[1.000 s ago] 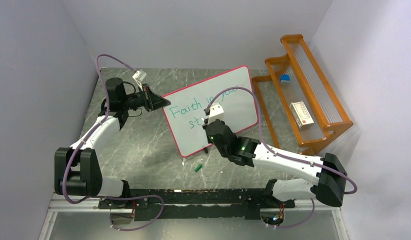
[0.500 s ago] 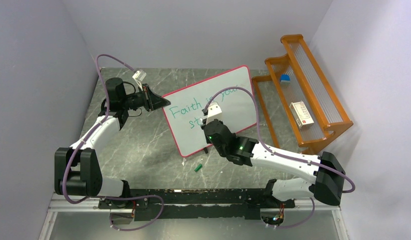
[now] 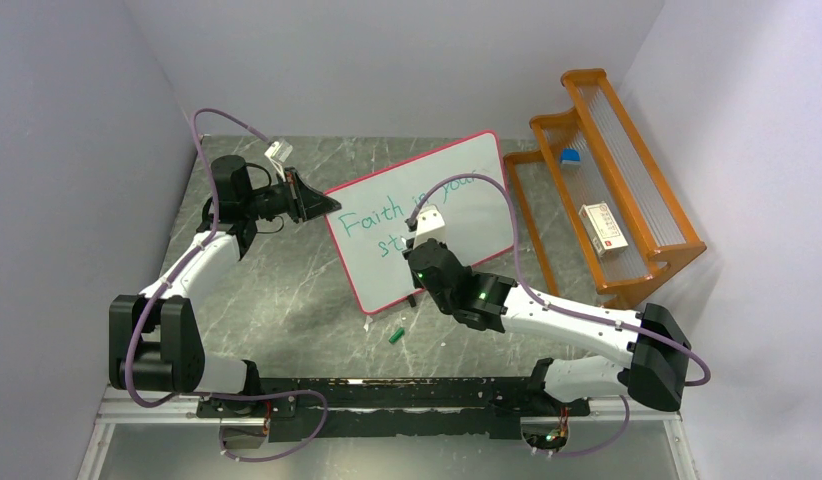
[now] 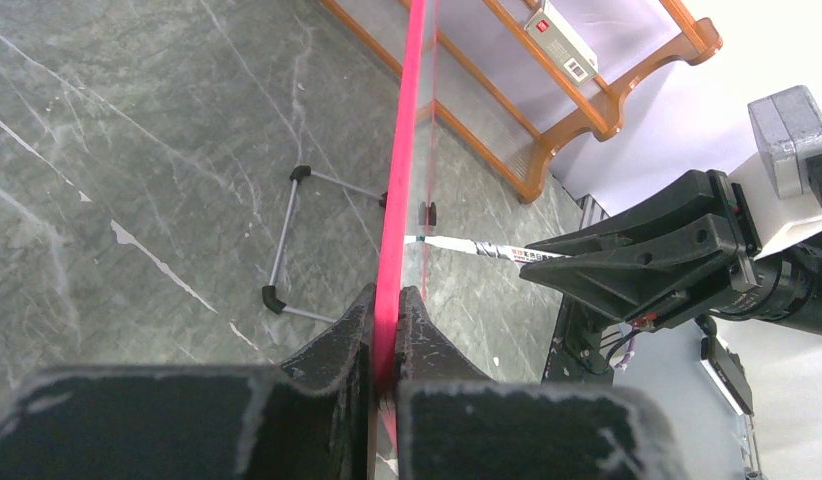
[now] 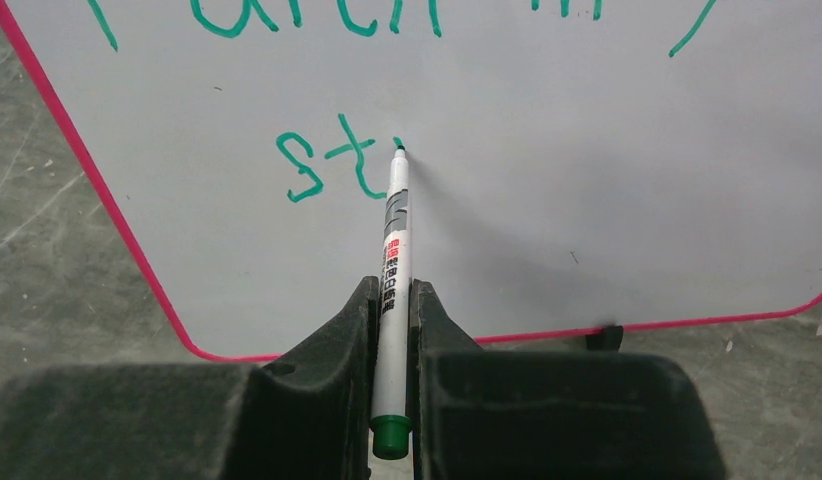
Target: Write a sentence on the whiteboard
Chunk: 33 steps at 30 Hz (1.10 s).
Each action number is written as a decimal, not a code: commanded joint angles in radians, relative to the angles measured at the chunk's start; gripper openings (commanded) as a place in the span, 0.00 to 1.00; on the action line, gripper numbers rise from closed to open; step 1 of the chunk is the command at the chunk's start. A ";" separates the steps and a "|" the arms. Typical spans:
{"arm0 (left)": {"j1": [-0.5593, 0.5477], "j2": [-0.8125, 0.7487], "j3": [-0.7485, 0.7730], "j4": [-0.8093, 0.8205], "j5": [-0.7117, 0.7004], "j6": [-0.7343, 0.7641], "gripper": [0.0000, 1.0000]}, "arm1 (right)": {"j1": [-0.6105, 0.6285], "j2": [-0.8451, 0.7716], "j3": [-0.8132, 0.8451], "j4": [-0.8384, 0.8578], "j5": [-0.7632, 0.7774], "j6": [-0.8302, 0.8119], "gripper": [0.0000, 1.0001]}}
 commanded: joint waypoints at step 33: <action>-0.019 0.031 -0.009 -0.087 -0.053 0.068 0.05 | -0.012 -0.011 -0.007 -0.002 -0.011 0.011 0.00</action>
